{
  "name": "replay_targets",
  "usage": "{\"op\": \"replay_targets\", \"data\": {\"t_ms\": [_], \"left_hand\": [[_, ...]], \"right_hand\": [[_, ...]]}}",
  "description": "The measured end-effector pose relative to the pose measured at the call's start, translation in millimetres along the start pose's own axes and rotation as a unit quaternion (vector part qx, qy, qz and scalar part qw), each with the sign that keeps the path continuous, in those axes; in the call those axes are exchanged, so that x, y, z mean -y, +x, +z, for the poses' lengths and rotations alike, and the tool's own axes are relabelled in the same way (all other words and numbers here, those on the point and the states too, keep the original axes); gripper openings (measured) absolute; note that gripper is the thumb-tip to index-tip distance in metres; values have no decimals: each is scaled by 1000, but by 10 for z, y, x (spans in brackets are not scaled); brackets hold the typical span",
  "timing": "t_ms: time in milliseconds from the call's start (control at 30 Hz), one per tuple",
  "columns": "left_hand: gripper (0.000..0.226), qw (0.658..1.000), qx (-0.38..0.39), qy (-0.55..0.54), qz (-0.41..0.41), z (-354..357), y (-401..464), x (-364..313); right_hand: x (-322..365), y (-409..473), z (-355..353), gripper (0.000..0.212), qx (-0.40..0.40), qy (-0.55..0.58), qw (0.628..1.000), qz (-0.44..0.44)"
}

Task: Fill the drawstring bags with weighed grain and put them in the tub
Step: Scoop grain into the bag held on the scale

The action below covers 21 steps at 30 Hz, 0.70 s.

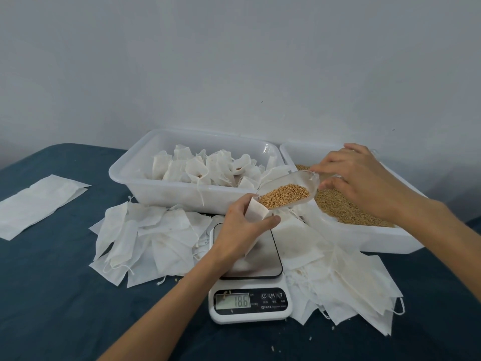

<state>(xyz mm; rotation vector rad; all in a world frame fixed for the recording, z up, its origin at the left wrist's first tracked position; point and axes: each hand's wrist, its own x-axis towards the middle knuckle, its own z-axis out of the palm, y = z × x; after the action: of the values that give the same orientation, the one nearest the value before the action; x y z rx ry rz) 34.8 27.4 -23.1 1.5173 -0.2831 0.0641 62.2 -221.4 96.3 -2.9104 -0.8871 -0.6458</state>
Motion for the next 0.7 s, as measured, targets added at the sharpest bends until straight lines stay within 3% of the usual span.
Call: {"op": "replay_targets", "data": {"t_ms": [700], "left_hand": [[29,1000,-1,12,-15,-6,5,3]], "right_hand": [[84,6,-40,30,-13,-31,999,-3]]}}
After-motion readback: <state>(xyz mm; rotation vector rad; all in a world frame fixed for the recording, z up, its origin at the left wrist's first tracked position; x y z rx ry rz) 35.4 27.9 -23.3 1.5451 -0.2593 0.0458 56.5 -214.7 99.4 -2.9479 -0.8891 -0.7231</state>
